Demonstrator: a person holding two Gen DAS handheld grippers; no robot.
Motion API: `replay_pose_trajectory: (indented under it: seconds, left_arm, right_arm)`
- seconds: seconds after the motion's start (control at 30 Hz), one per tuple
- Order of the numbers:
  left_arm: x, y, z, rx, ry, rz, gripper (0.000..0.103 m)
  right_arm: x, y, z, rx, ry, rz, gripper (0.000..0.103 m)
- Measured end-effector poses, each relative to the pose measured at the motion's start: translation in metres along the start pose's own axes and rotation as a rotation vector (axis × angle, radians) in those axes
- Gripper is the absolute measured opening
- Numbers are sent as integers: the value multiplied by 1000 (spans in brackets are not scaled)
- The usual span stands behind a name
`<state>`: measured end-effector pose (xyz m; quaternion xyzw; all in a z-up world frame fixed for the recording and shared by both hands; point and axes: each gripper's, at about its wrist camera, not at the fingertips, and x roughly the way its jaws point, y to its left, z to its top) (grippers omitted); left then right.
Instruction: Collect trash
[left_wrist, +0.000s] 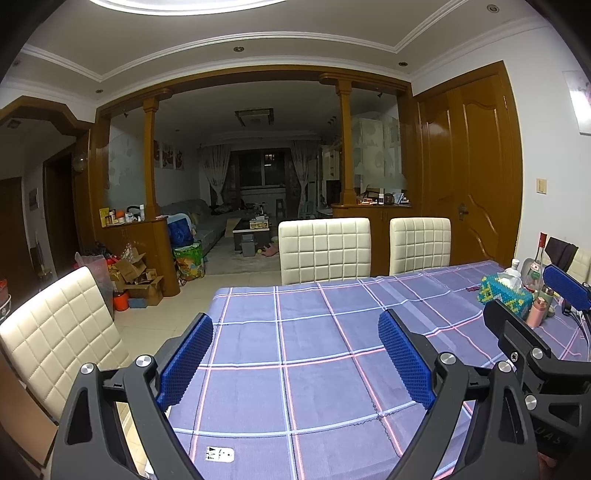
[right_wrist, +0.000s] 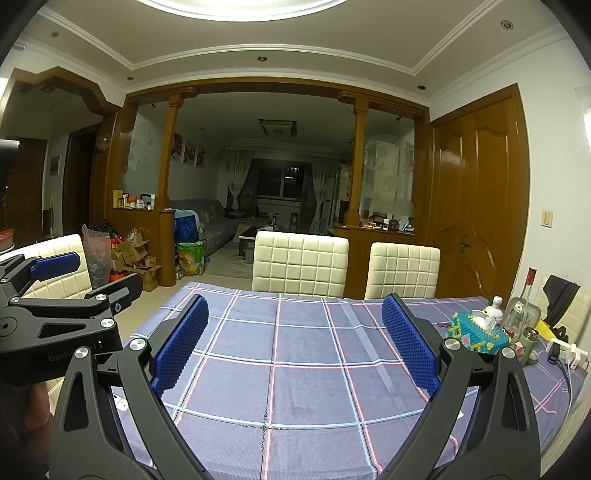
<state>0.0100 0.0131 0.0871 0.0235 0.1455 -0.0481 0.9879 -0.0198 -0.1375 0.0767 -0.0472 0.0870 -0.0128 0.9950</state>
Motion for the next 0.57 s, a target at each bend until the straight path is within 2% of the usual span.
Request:
replay_pose_trajectory:
  seconds: [0.33, 0.57]
  left_arm:
    - [3, -1, -2, 5, 6, -3, 89]
    - [11, 1, -4, -1, 39, -10, 89]
  right_arm:
    - [0, 1, 0, 3, 1, 0, 94]
    - [-1, 4, -1, 0, 4, 2, 95]
